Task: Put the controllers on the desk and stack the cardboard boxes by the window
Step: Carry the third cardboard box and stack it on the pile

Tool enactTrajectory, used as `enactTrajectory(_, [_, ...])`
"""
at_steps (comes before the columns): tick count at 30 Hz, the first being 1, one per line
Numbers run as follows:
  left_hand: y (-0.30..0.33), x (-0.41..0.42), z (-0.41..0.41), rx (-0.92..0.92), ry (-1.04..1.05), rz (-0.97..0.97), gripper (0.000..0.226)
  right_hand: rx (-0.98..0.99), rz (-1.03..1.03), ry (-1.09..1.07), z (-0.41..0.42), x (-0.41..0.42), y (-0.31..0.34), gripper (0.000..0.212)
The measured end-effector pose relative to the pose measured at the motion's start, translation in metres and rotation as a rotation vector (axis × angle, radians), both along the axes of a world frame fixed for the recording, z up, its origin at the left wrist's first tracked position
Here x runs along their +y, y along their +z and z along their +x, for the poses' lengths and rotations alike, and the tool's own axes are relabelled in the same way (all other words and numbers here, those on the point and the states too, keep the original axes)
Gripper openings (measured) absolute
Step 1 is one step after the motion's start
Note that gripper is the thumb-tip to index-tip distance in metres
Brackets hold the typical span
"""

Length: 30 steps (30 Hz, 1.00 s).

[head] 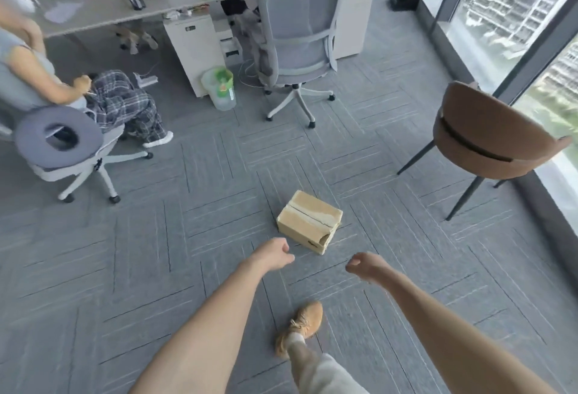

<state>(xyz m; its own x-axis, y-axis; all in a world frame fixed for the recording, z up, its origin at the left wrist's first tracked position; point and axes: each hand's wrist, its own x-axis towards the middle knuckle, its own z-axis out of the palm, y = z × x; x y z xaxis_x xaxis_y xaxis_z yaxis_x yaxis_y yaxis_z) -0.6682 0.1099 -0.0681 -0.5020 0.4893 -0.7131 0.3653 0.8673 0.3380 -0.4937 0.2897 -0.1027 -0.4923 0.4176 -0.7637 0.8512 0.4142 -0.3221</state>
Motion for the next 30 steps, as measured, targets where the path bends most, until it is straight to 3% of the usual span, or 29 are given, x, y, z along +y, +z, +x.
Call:
enactTrajectory(12, [-0.040, 0.112, -0.184, -0.025, -0.174, -0.042, 0.044, -0.006, -0.034, -0.269, -0.145, 0.079, -0.036, 0.036])
enactTrajectory(23, [-0.146, 0.160, -0.250, -0.168, -0.424, -0.085, 0.047, -0.045, -0.071, -0.638, -0.185, 0.058, -0.095, 0.037])
enactTrajectory(30, [-0.239, 0.156, -0.265, -0.182, -0.419, -0.126, 0.040, -0.055, -0.126, -0.704, -0.200, 0.038, -0.184, 0.037])
